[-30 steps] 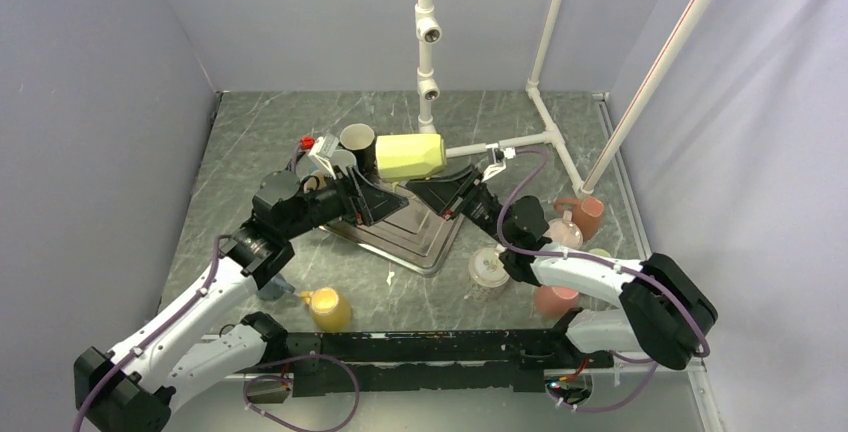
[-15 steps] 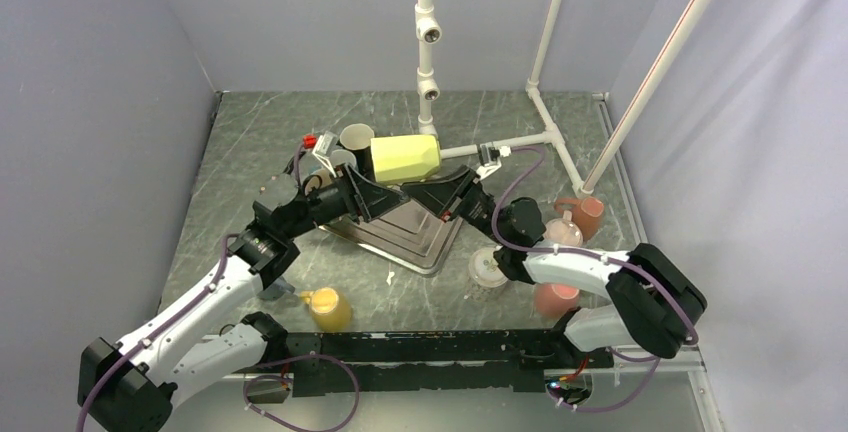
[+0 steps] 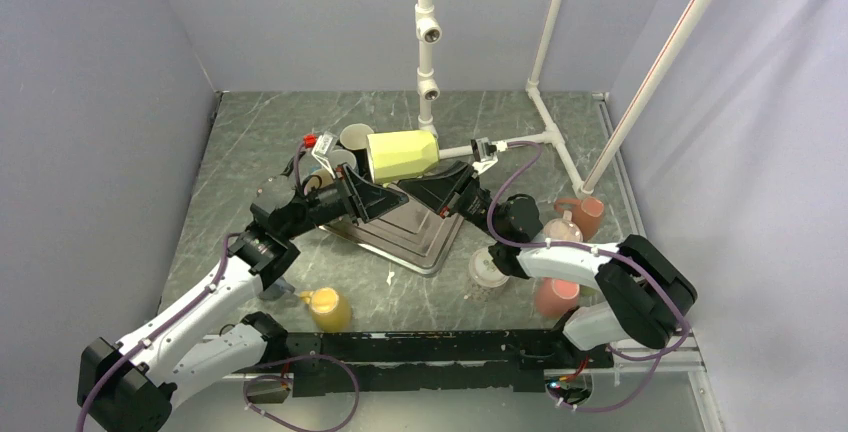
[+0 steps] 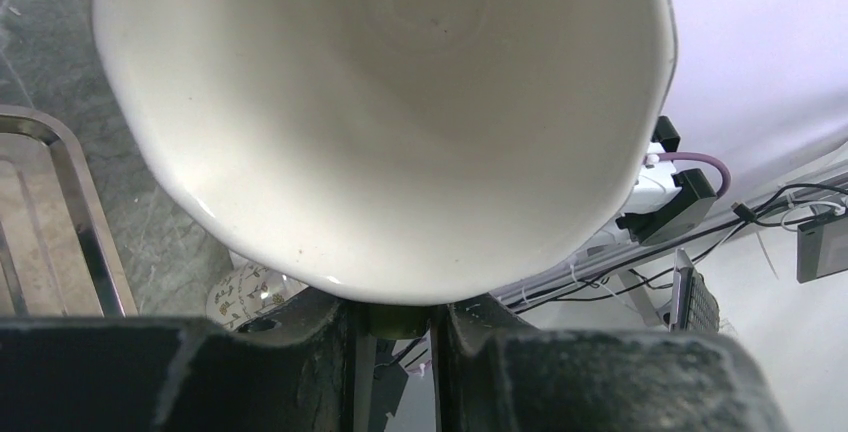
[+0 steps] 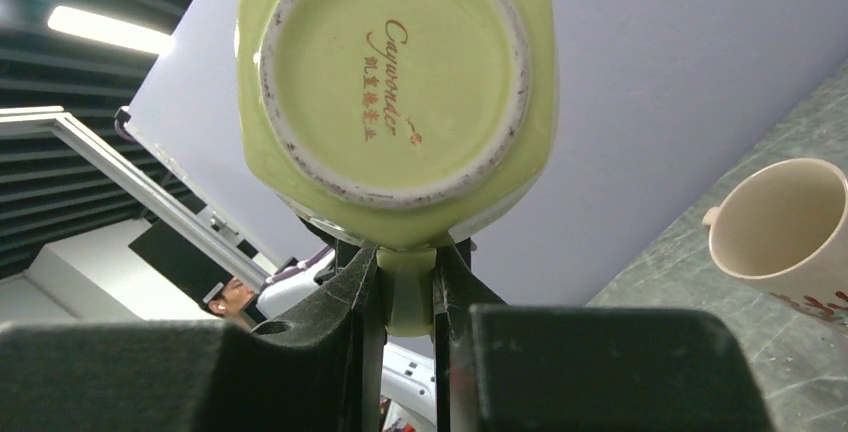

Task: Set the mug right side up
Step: Turn over the cup at the center of the board.

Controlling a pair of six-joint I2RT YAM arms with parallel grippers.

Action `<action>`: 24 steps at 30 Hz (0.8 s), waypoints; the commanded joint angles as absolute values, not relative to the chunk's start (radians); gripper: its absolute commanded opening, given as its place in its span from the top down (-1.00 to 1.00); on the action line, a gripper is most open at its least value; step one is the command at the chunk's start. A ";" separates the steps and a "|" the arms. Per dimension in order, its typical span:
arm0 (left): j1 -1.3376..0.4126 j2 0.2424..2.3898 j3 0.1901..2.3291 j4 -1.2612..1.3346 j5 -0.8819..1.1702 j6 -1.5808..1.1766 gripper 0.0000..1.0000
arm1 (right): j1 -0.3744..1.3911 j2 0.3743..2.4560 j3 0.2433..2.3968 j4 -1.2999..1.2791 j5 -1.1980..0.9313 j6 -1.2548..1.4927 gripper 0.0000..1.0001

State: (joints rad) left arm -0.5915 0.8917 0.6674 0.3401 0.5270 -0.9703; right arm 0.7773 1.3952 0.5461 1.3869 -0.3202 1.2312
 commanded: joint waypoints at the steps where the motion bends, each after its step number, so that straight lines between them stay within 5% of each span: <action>1: -0.601 0.879 0.681 0.419 0.566 -0.943 0.52 | 0.780 1.393 0.608 1.537 -0.347 1.215 1.00; 6: -0.601 0.840 0.657 0.413 0.509 -0.910 0.24 | 0.777 1.407 0.586 1.553 -0.354 1.197 1.00; 9: -0.601 0.825 0.653 0.399 0.481 -0.895 0.27 | 0.776 1.422 0.594 1.577 -0.365 1.214 1.00; 16: -0.601 0.840 0.650 0.406 0.492 -0.879 0.94 | 0.773 1.440 0.596 1.603 -0.375 1.240 1.00; 21: -0.601 0.829 0.643 0.415 0.492 -0.862 0.95 | 0.763 1.420 0.571 1.558 -0.365 1.220 1.00; 24: -0.602 0.808 0.666 0.343 0.469 -0.821 0.95 | 0.739 1.410 0.531 1.551 -0.345 1.208 0.52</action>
